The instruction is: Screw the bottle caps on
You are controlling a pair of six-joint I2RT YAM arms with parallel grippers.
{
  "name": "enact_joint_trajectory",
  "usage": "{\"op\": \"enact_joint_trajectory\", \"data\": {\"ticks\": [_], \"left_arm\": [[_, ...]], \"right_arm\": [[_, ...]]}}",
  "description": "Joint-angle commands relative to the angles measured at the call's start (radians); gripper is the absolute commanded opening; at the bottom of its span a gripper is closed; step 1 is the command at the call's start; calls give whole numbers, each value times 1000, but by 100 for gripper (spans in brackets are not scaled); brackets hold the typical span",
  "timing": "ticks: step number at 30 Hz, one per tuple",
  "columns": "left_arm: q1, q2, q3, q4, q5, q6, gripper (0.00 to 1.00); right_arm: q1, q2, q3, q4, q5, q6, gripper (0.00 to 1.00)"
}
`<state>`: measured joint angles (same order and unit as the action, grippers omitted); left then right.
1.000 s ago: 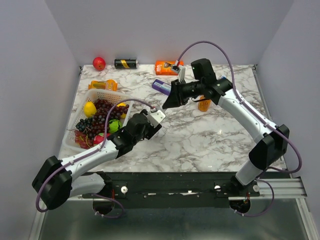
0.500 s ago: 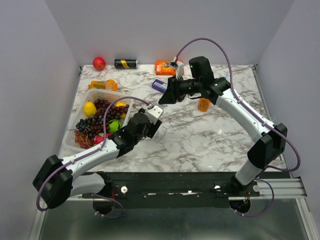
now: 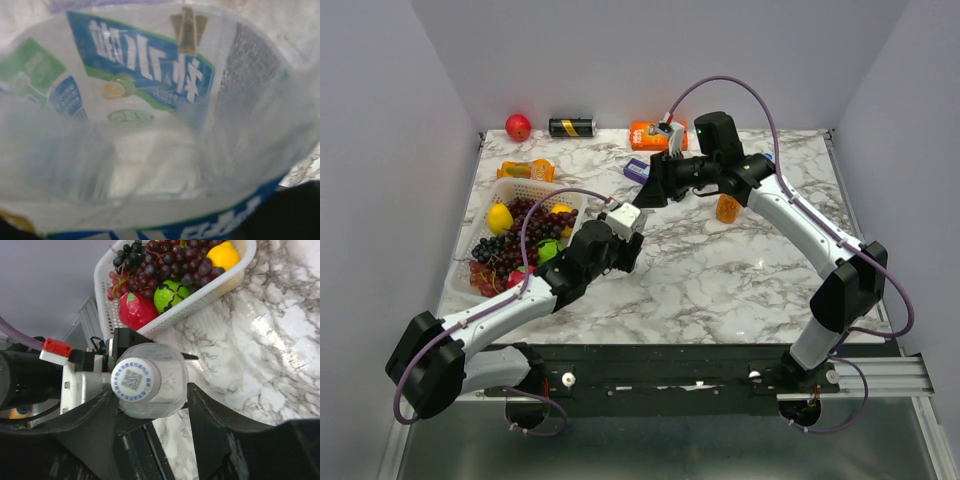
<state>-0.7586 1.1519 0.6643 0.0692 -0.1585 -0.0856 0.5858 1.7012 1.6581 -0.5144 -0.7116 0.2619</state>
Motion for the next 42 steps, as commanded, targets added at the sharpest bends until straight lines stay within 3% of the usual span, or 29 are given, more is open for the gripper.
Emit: {"op": "enact_joint_trajectory", "data": {"ticks": [1, 3, 4, 6, 9, 10, 12, 13, 14, 16, 18, 24, 29, 42], "left_arm": [[-1, -31, 50, 110, 204, -26, 0], [1, -29, 49, 116, 235, -39, 0], [-1, -27, 50, 118, 241, -42, 0], [2, -23, 52, 122, 263, -31, 0], [5, -18, 55, 127, 319, -11, 0], [4, -17, 54, 124, 326, -9, 4], [5, -17, 57, 116, 326, -8, 26], [8, -18, 55, 110, 317, -6, 55], [10, -26, 54, 104, 291, -8, 67], [13, -30, 43, 80, 261, -5, 89], [27, -46, 31, 40, 237, 7, 99], [93, -69, 26, -118, 221, 73, 99], [127, -83, 34, -129, 218, 109, 99], [148, -8, 90, -112, 206, 119, 99]], "right_arm": [[0, 40, 31, 46, -38, 5, 70], [0, 57, 54, 51, -48, -6, 67], [2, 61, 60, 50, -46, -12, 57], [2, 67, 63, 51, -34, -29, 52], [2, 69, 62, 57, -26, -76, 30], [2, 71, 69, 56, -26, -93, 18], [2, 60, 75, 51, -14, -156, 10], [2, 55, 78, 36, -2, -176, 7], [0, 43, 78, 25, 35, -218, 6], [-12, -1, 65, -7, 66, -251, 4], [-27, -41, 17, -19, 110, -323, 4], [-119, -257, -231, 4, 199, -453, 1], [-187, -359, -417, 126, 250, -510, 1], [-257, -241, -468, 289, 265, -592, 5]]}}
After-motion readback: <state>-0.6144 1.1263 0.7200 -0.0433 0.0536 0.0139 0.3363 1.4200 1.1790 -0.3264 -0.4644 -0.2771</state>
